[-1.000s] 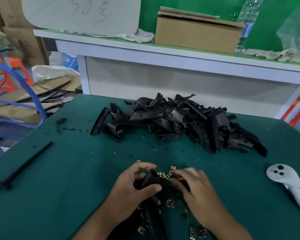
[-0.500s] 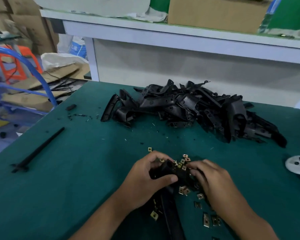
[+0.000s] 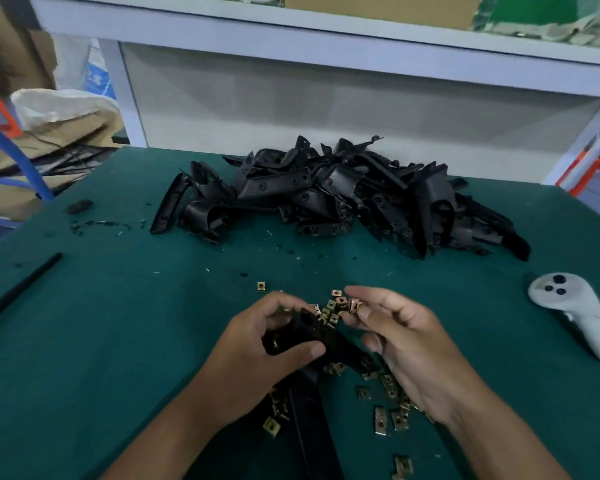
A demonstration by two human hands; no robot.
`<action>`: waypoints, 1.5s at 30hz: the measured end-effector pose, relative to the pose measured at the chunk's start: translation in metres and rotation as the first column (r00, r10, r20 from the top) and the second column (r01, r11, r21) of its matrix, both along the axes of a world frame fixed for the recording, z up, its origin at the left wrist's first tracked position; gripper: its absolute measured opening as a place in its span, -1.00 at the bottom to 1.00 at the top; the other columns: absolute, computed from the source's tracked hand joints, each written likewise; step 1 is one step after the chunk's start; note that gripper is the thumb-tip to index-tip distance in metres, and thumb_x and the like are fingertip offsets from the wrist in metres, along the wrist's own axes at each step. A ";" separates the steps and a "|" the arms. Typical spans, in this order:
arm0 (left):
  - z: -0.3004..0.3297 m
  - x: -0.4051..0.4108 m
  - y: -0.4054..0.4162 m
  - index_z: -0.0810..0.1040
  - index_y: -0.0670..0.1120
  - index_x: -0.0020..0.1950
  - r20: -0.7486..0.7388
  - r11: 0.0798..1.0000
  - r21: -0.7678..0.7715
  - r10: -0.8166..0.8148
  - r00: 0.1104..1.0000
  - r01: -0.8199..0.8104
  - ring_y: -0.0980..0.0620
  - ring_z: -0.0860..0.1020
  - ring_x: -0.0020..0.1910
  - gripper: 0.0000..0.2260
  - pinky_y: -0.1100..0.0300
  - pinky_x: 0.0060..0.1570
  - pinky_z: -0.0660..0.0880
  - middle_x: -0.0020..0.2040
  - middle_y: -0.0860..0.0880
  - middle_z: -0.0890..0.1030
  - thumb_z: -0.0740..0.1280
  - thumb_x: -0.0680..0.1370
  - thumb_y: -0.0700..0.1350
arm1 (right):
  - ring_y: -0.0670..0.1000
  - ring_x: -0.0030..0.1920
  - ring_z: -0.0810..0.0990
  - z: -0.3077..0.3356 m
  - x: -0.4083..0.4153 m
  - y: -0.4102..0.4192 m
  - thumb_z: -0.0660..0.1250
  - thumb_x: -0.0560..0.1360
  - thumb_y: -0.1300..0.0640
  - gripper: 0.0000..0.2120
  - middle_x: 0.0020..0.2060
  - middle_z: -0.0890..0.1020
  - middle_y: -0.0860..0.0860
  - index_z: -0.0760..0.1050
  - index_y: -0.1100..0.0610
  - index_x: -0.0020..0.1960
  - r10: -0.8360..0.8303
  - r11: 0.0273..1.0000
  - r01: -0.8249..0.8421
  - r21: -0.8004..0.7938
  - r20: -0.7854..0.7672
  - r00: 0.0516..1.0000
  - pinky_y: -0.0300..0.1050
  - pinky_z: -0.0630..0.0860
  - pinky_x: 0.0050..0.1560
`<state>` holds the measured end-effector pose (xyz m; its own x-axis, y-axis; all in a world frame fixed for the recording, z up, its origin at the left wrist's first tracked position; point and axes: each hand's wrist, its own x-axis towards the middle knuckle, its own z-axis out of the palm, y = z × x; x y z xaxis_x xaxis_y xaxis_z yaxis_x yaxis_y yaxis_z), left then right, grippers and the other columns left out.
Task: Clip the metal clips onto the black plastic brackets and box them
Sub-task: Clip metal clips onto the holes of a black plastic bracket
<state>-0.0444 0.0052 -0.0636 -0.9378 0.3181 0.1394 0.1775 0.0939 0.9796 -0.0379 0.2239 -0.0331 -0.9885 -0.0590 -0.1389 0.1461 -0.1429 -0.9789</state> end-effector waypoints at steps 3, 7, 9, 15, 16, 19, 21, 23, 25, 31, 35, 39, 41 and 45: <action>0.002 0.002 0.000 0.59 0.10 0.16 0.013 1.000 0.010 -0.012 1.000 0.012 0.05 0.70 -0.02 -0.65 0.22 -0.13 0.63 0.00 0.04 0.70 0.56 0.44 0.11 | -0.05 -0.01 0.72 -0.001 -0.001 0.003 0.40 0.51 0.25 -0.80 -0.11 0.74 0.02 0.74 0.03 0.01 0.000 0.999 0.000 -0.039 -0.001 1.000 -0.29 0.50 -0.33; 0.004 0.002 0.003 0.60 0.09 0.12 0.022 0.999 0.036 -0.007 1.000 0.006 0.06 0.70 -0.08 -0.70 0.27 -0.18 0.61 -0.03 0.01 0.71 0.57 0.43 0.01 | -0.05 -0.06 0.71 -0.003 -0.002 0.005 0.48 0.37 0.11 -0.80 -0.12 0.75 0.04 0.74 0.03 -0.01 0.041 0.998 -0.042 -0.036 -0.017 0.999 -0.31 0.48 -0.34; 0.004 0.002 0.004 0.60 0.10 0.13 0.023 0.999 0.043 -0.003 1.000 0.002 0.06 0.70 -0.08 -0.69 0.29 -0.18 0.61 -0.03 0.01 0.72 0.56 0.43 -0.02 | -0.09 -0.13 0.68 -0.006 -0.003 0.006 0.47 0.40 0.08 -0.83 -0.21 0.72 -0.01 0.73 0.02 -0.02 0.053 0.998 -0.054 -0.024 -0.039 0.998 -0.30 0.49 -0.32; 0.001 0.003 0.004 0.56 0.18 0.27 -0.071 0.999 -0.028 -0.039 0.997 0.037 0.10 0.67 0.02 -0.64 0.40 -0.08 0.54 0.05 0.07 0.69 0.52 0.50 0.06 | -0.13 -0.27 0.49 -0.013 -0.002 0.005 0.41 0.49 0.00 -0.94 -0.31 0.58 -0.16 0.63 -0.06 -0.06 0.117 0.989 -0.107 0.102 -0.096 0.988 -0.26 0.46 -0.20; 0.000 0.003 0.004 0.56 0.17 0.28 -0.081 0.999 -0.037 -0.042 0.996 0.039 0.11 0.66 0.03 -0.64 0.40 -0.07 0.54 0.05 0.07 0.69 0.50 0.49 0.08 | -0.13 -0.28 0.46 -0.013 -0.001 0.004 0.40 0.50 -0.02 -0.96 -0.30 0.56 -0.17 0.61 -0.09 -0.08 0.135 0.986 -0.125 0.113 -0.089 0.987 -0.25 0.45 -0.18; -0.001 0.003 0.004 0.56 0.16 0.27 -0.114 0.997 -0.079 -0.034 0.993 0.025 0.14 0.64 0.03 -0.64 0.44 -0.05 0.49 0.01 0.13 0.67 0.48 0.49 0.11 | -0.15 -0.27 0.45 -0.012 0.000 0.003 0.36 0.51 -0.05 -0.86 -0.25 0.60 -0.16 0.54 -0.01 -0.01 0.132 0.984 -0.123 0.129 -0.067 0.989 -0.21 0.44 -0.14; -0.001 0.002 0.004 0.57 0.15 0.24 -0.124 0.996 -0.091 -0.029 0.992 0.018 0.14 0.64 0.01 -0.68 0.45 -0.06 0.48 0.01 0.14 0.66 0.49 0.50 0.06 | -0.15 -0.26 0.45 -0.011 0.001 0.005 0.34 0.52 -0.05 -0.86 -0.23 0.60 -0.16 0.53 -0.01 0.00 0.126 0.984 -0.116 0.137 -0.069 0.990 -0.20 0.44 -0.13; -0.001 0.003 0.005 0.58 0.11 0.20 -0.093 0.997 -0.074 -0.033 0.995 0.026 0.11 0.64 -0.10 -0.73 0.33 -0.10 0.54 -0.03 0.08 0.65 0.46 0.51 0.04 | -0.16 -0.25 0.45 -0.010 0.001 0.005 0.36 0.54 -0.07 -0.94 -0.24 0.57 -0.19 0.55 -0.11 -0.04 0.142 0.973 -0.118 0.197 -0.111 0.984 -0.25 0.44 -0.12; 0.001 0.006 0.007 0.59 0.03 0.08 -0.036 0.998 -0.015 -0.054 0.998 0.053 0.09 0.56 -0.24 -0.81 0.24 -0.23 0.52 -0.15 0.02 0.60 0.37 0.51 0.07 | -0.21 -0.24 0.49 -0.010 0.001 0.002 0.42 0.54 -0.08 -0.97 -0.25 0.59 -0.23 0.59 -0.16 -0.06 0.159 0.945 -0.092 0.314 -0.194 0.968 -0.37 0.44 -0.15; 0.002 0.007 0.009 0.58 0.19 0.00 -0.146 0.991 -0.120 0.034 0.989 -0.051 0.01 0.48 -0.33 -0.78 0.06 -0.32 0.40 -0.31 0.10 0.54 0.33 0.50 0.27 | -0.06 -0.02 0.72 -0.018 0.009 -0.010 0.51 0.38 -0.26 -0.72 -0.11 0.75 -0.14 0.66 -0.19 0.03 0.127 0.912 0.048 0.407 -0.393 0.911 -0.19 0.62 0.01; 0.001 0.006 0.009 0.61 0.19 -0.02 -0.155 0.991 -0.092 0.081 0.985 -0.096 -0.04 0.42 -0.43 -0.77 0.10 -0.43 0.33 -0.36 0.09 0.55 0.39 0.45 0.29 | -0.04 0.01 0.73 -0.019 0.008 -0.012 0.50 0.50 0.01 -0.83 -0.04 0.75 -0.13 0.68 -0.17 0.07 0.138 0.932 0.025 0.362 -0.418 0.898 -0.30 0.60 -0.01; 0.001 0.006 0.009 0.65 0.15 -0.10 -0.127 0.993 -0.045 0.107 0.986 -0.113 0.20 0.44 -0.40 -0.82 0.32 -0.38 0.38 -0.36 0.10 0.55 0.46 0.48 0.22 | -0.04 -0.04 0.74 -0.017 0.011 -0.015 0.51 0.44 0.05 -0.78 -0.10 0.75 -0.13 0.69 -0.17 0.06 0.105 0.929 0.074 0.364 -0.449 0.887 -0.25 0.63 0.00; 0.002 0.004 0.009 0.65 0.10 -0.13 -0.116 0.988 0.025 0.156 0.981 -0.154 0.19 0.45 -0.36 -0.87 0.33 -0.31 0.39 -0.37 0.11 0.52 0.45 0.53 0.13 | -0.05 -0.09 0.74 -0.013 0.011 -0.013 0.50 0.42 -0.02 -0.81 -0.15 0.75 -0.13 0.69 -0.15 0.03 0.043 0.923 0.136 0.360 -0.447 0.893 -0.28 0.62 -0.06; 0.005 -0.001 0.009 0.63 0.07 -0.15 -0.087 0.982 0.078 0.181 0.980 -0.175 0.21 0.39 -0.39 -0.88 0.40 -0.33 0.35 -0.40 0.14 0.46 0.43 0.51 0.09 | -0.12 -0.21 0.61 -0.002 0.011 -0.001 0.39 0.45 -0.15 -0.82 -0.23 0.68 -0.12 0.67 -0.17 0.01 -0.052 0.895 0.227 0.384 -0.415 0.908 -0.32 0.52 -0.19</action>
<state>-0.0449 0.0143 -0.0589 -0.9603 0.1338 0.2447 0.2548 0.0643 0.9648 -0.0271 0.2229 -0.0351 -0.9600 0.0600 0.2734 -0.2441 0.2985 -0.9227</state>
